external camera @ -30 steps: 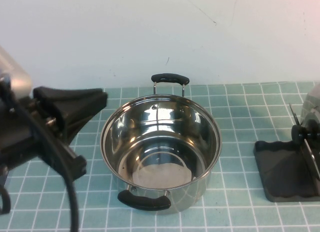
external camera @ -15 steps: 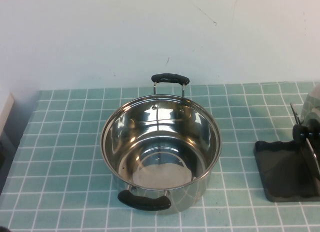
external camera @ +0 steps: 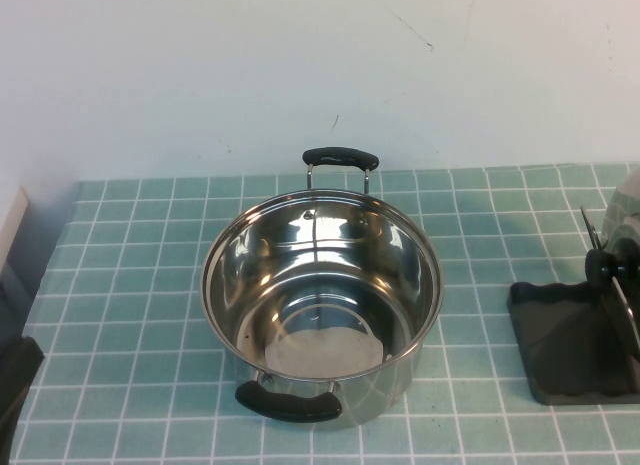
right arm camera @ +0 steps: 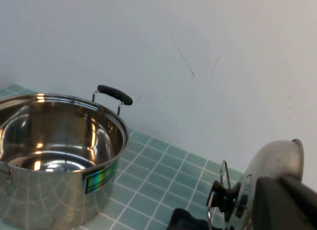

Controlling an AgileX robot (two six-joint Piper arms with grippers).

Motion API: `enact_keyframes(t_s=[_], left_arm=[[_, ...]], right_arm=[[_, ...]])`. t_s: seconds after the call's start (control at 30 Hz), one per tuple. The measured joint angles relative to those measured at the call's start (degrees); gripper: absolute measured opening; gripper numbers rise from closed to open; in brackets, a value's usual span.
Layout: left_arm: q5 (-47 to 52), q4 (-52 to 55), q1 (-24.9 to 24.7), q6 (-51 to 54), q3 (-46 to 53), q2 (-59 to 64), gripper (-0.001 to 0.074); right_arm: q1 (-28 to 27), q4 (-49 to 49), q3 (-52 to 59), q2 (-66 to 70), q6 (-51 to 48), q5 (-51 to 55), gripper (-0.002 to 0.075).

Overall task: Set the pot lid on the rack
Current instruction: Place the pot lid on the pot rack

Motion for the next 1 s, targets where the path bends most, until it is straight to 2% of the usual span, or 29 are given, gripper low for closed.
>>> enact_keyframes(t_s=[0.5, 0.6, 0.73, 0.83, 0.9, 1.0], left_arm=[[-6.73, 0.19, 0.00, 0.00, 0.00, 0.00, -0.0001], [-7.77, 0.22, 0.00, 0.00, 0.00, 0.00, -0.0001], [-9.50, 0.44, 0.00, 0.00, 0.00, 0.00, -0.0001], [-10.12, 0.67, 0.00, 0.00, 0.00, 0.00, -0.0001], [-10.47, 0.66, 0.00, -0.02, 0.00, 0.00, -0.0001], [-10.53, 0.66, 0.00, -0.02, 0.00, 0.00, -0.0001]], right_arm=[[0.00, 0.23, 6.66, 0.00, 0.00, 0.00, -0.0001], [-0.15, -0.92, 9.49, 0.00, 2.05, -2.80, -0.0001], [-1.22, -12.51, 17.60, -1.00, 9.63, -15.06, -0.0001], [-2.02, -27.92, 24.17, -1.12, 23.92, -25.77, -0.0001], [-2.04, -34.29, 27.32, -1.12, 32.03, -27.82, -0.0001], [-2.14, -37.99, 29.81, -1.12, 37.84, -25.70, -0.0001]])
